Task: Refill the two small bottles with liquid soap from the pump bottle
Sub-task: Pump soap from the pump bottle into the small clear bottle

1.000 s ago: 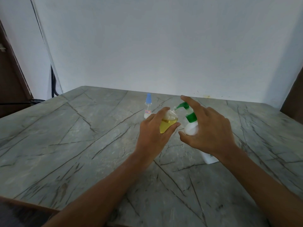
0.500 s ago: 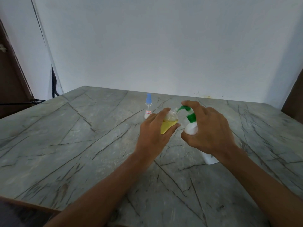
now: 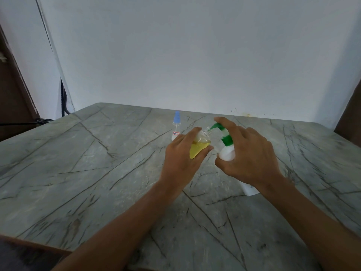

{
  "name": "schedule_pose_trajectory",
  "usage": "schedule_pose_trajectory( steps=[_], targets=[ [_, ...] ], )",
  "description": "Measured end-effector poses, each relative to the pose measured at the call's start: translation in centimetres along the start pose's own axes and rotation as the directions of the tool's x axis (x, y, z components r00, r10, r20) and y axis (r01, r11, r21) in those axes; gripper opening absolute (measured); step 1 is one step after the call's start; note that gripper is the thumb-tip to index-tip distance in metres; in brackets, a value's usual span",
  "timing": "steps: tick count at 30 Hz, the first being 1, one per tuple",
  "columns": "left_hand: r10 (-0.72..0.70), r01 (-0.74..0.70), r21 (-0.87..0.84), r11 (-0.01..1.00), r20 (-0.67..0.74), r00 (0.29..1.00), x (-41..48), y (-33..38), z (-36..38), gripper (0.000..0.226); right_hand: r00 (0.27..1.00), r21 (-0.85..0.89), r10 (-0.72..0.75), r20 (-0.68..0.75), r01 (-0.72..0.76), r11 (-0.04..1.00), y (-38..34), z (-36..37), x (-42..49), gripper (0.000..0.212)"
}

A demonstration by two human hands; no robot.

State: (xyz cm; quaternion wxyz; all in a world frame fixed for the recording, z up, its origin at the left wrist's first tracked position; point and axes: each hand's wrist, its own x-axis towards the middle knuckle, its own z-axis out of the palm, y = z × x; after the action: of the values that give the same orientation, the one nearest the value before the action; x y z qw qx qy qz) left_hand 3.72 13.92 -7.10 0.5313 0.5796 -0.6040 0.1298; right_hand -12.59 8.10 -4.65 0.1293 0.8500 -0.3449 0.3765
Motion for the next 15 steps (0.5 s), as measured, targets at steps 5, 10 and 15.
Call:
schedule_pose_trajectory(
  steps=[5,10,15],
  targets=[
    [-0.003,0.003,-0.004,1.0,-0.016,1.0,-0.02,0.16,0.07,0.055,1.0,0.012,0.008,-0.012,-0.008,1.0,0.01,-0.1,-0.11,0.106],
    [-0.015,0.015,0.005,1.0,0.001,1.0,0.04,0.1,-0.03,0.055,0.999,-0.029,0.005,0.038,-0.004,1.0,-0.07,-0.18,0.04,0.105],
    [-0.019,0.019,0.0,1.0,0.009,1.0,-0.03,0.27,-0.05,0.055,0.999,0.016,0.012,0.044,-0.013,1.0,-0.07,-0.31,0.22,0.088]
  ],
)
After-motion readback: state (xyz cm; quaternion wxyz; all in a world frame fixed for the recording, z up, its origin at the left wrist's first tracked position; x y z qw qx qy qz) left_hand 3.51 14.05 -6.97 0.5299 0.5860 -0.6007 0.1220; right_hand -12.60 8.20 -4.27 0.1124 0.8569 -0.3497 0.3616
